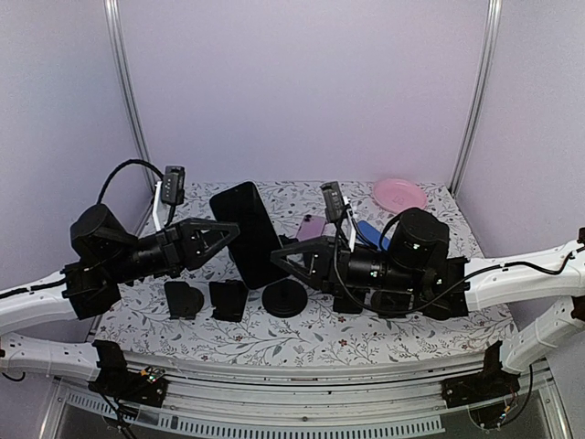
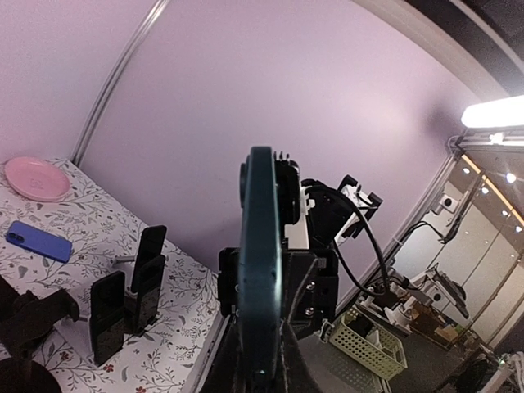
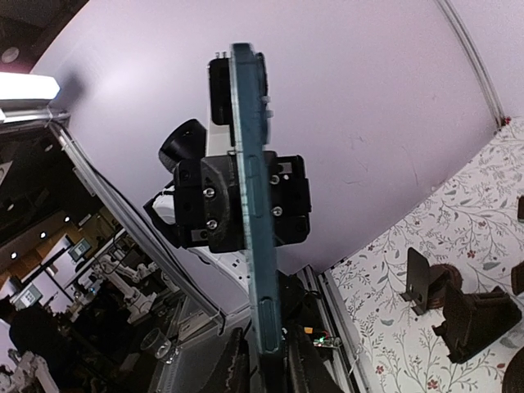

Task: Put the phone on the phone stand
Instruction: Pass from the left arm to the right

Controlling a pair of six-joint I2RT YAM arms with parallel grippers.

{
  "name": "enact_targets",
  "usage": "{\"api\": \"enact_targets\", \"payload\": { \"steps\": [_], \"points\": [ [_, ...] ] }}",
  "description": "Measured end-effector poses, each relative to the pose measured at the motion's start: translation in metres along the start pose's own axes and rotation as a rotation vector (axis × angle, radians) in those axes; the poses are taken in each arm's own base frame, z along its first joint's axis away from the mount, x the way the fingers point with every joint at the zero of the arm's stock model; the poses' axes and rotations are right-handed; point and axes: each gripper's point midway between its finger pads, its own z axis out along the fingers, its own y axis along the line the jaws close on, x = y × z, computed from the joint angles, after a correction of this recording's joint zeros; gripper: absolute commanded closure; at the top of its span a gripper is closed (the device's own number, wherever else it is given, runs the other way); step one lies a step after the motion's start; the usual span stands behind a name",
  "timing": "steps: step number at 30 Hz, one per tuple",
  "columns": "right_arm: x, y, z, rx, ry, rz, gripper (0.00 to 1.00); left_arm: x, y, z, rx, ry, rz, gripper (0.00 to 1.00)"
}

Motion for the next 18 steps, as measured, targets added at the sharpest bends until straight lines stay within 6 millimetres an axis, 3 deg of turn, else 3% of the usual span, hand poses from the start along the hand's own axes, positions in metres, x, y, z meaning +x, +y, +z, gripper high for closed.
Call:
{"api": "enact_targets", "payload": {
  "steps": [3,6,9,11,15,16,18],
  "points": [
    [0.001,0.001,0.000,-0.008,0.006,0.001,0.98,0.000,-0.004,0.000,0.020,0.002,-0.009,0.98],
    [0.001,0.004,0.000,-0.021,0.008,-0.007,0.98,-0.001,-0.006,0.000,0.035,0.005,-0.012,0.82],
    [0.005,0.004,0.001,-0.022,0.021,0.000,0.98,-0.002,-0.003,0.001,0.027,0.001,0.000,0.76],
    [0.011,0.003,0.002,-0.018,0.040,0.007,0.98,-0.003,0.001,0.001,0.017,-0.005,0.004,0.78],
    [0.017,0.000,0.002,-0.003,0.063,0.016,0.98,-0.006,0.002,0.001,0.013,-0.013,0.007,0.92],
    [0.018,0.000,0.002,0.000,0.064,0.016,0.98,-0.006,0.002,0.001,0.015,-0.014,0.009,0.92],
    [0.017,-0.001,0.002,0.003,0.058,0.013,0.98,-0.007,-0.001,0.001,0.029,-0.014,0.002,0.81]
  ]
}}
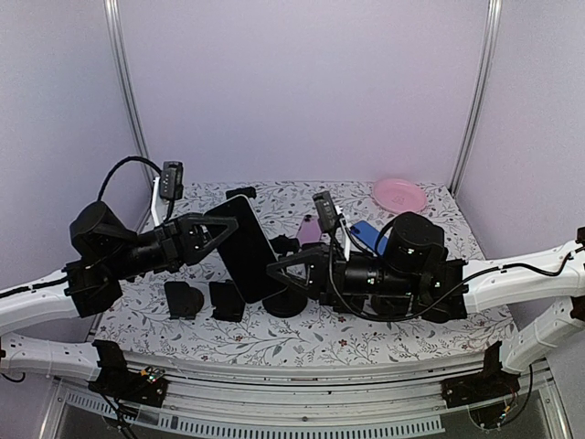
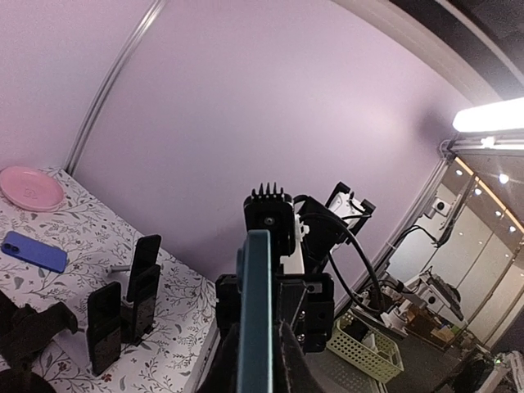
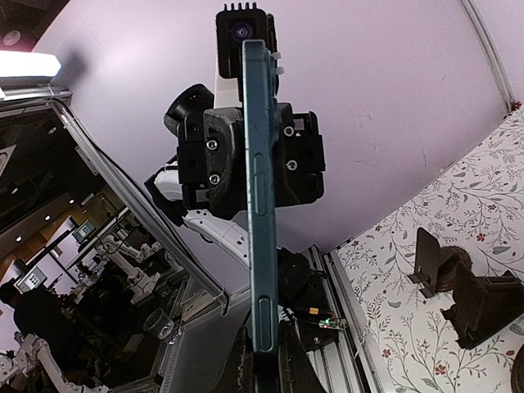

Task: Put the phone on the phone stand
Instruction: Pass from the left arm to the right, then pass from the right arm to the left

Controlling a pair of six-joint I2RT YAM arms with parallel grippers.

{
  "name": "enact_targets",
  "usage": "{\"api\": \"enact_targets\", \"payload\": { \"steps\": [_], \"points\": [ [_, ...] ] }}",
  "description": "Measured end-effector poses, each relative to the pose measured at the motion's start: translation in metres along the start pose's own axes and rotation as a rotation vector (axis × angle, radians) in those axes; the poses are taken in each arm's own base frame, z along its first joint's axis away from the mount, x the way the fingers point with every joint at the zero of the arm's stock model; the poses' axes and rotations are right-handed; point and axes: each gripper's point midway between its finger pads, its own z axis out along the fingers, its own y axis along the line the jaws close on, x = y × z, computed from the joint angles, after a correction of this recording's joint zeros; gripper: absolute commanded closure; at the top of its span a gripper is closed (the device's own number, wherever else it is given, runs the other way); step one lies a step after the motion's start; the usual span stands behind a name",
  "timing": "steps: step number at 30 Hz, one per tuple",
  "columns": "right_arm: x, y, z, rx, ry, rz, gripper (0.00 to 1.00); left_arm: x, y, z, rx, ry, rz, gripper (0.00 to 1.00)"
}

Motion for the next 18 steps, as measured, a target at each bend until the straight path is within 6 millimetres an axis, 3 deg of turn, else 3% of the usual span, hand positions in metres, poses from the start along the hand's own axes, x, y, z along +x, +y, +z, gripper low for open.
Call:
{"api": "enact_targets", "payload": {
  "steps": [3,7,12,15,18],
  "points": [
    [-0.002,0.000,0.000,0.003,-0.013,0.003,0.98,-0.001,0.000,0.000,0.000,-0.004,0.005,0.68],
    [-0.004,0.000,0.000,0.010,-0.028,0.008,0.98,-0.005,0.001,-0.001,-0.003,-0.016,0.011,0.68],
    [-0.011,0.001,0.000,0.009,-0.060,0.004,0.98,-0.005,0.001,0.000,0.000,-0.019,0.008,0.81],
    [-0.013,0.001,-0.001,0.008,-0.069,0.000,0.98,-0.005,0.002,0.000,0.000,-0.020,0.004,0.98],
    [-0.014,0.002,0.000,0.005,-0.070,-0.013,0.97,-0.007,-0.003,0.000,0.020,-0.024,-0.005,1.00]
  ]
}}
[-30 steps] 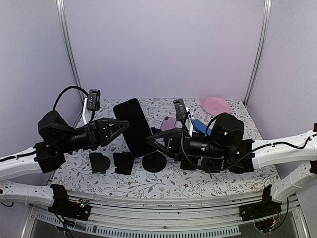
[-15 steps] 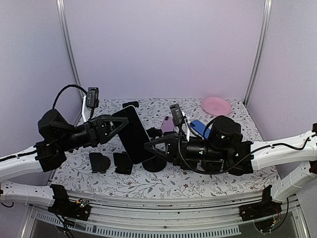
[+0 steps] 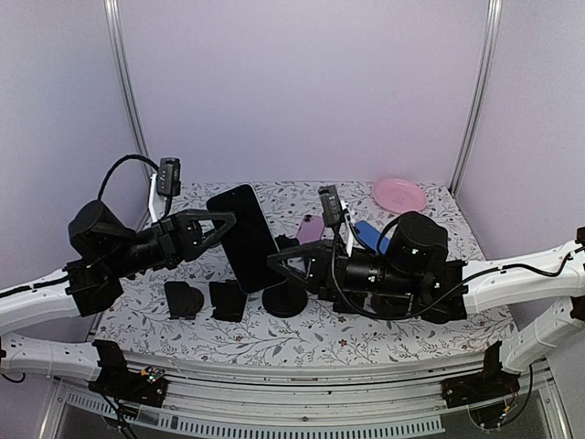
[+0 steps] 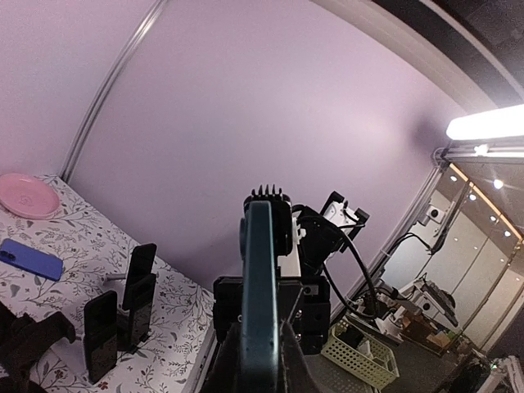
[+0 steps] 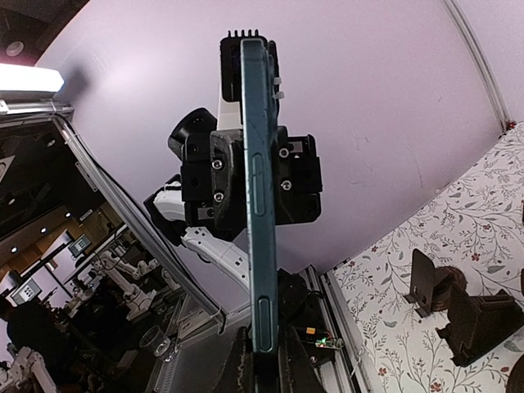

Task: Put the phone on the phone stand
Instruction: Pass from the right arm to the left

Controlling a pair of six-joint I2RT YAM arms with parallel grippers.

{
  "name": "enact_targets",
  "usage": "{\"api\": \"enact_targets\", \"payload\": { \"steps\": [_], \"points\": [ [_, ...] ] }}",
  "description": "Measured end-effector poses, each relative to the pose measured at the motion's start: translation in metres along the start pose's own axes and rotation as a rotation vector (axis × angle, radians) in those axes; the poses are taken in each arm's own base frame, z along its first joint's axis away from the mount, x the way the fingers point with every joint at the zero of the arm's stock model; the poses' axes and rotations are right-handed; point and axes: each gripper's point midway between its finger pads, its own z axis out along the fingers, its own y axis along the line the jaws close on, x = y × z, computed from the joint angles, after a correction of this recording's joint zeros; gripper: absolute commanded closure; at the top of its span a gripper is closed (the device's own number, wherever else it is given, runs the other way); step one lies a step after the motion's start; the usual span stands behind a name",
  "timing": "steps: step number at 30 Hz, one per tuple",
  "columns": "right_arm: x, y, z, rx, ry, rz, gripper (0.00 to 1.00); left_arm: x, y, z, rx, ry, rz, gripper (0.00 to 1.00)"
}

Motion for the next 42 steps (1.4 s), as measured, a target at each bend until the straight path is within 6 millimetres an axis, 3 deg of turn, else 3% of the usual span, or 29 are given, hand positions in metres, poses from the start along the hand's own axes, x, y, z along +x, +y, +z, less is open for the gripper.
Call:
{"api": "enact_targets", "payload": {
  "steps": [5,11,16,22,29,42],
  "points": [
    [0.000,-0.004,0.001,0.024,0.002,-0.006,0.65,0.000,0.000,-0.001,-0.003,0.003,0.004,1.00],
    [-0.008,-0.035,-0.007,0.240,0.008,-0.024,0.33,0.003,0.023,-0.015,-0.157,0.027,0.052,1.00],
    [-0.022,-0.068,-0.022,0.500,0.006,-0.056,0.20,-0.016,0.025,-0.030,-0.258,-0.005,0.118,1.00],
    [-0.033,-0.104,-0.025,0.787,0.060,-0.091,0.24,-0.025,0.028,-0.040,-0.321,-0.017,0.158,1.00],
    [0.003,-0.147,-0.040,0.988,0.205,-0.139,0.31,-0.014,0.041,-0.041,-0.367,0.029,0.157,1.00],
    [0.012,-0.175,-0.030,1.119,0.280,-0.218,0.56,-0.014,0.044,-0.042,-0.381,0.033,0.172,1.00]
  ]
}}
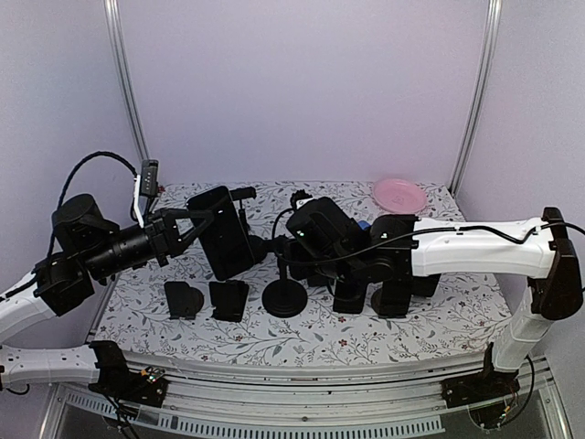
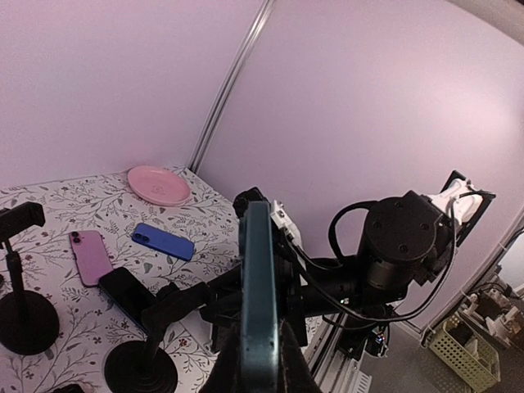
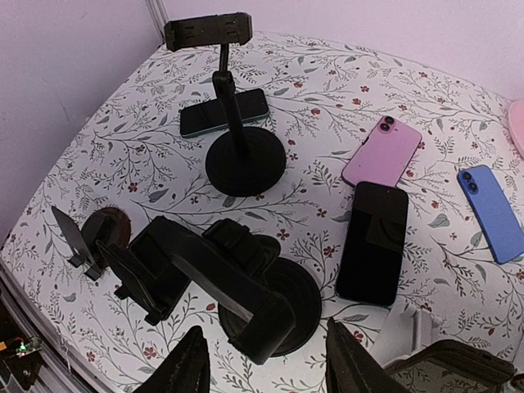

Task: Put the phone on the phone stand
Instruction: Pass from the right arm to the left, then pick up the phone stand at the center of the board.

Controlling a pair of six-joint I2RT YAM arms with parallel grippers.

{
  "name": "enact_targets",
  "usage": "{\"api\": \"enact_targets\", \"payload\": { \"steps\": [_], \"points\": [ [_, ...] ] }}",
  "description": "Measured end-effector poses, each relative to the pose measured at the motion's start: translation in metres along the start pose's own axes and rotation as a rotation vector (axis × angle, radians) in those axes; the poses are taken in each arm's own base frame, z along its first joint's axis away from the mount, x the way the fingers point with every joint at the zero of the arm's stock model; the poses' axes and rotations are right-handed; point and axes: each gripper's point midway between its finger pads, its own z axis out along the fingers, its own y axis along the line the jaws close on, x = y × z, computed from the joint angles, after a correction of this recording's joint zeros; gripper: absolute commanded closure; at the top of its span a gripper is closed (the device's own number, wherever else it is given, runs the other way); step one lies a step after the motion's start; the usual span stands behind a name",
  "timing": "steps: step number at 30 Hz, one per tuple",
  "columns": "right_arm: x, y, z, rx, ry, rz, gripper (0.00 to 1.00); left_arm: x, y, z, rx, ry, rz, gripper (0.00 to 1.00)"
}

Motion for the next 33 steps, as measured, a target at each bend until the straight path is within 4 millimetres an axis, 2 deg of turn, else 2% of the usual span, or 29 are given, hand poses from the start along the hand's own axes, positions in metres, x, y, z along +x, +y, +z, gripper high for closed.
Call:
{"api": "enact_targets", "payload": {
  "steps": [4,12,15,18,22,33],
  "points": [
    [0.000,0.000,0.005,0.018,-0.001,-0.018,0.67,0.000,0.000,0.000,0.000,-0.001,0.000,1.00],
    [-0.002,-0.001,0.006,0.033,-0.008,-0.045,0.80,0.001,-0.003,0.000,0.016,0.007,0.001,1.00],
    [-0.002,-0.002,0.006,0.042,-0.012,-0.058,0.89,0.002,-0.004,0.002,0.028,0.010,0.002,1.00],
    [-0.003,-0.004,0.006,0.049,-0.016,-0.075,0.94,0.004,-0.006,0.005,0.044,0.022,0.002,1.00],
    [-0.004,-0.004,0.006,0.050,-0.020,-0.097,0.96,0.008,-0.007,0.008,0.058,0.039,0.004,1.00],
    [0.001,0.004,0.000,-0.044,-0.033,-0.132,0.97,0.003,-0.018,0.010,0.122,0.009,0.031,1.00]
  ]
}}
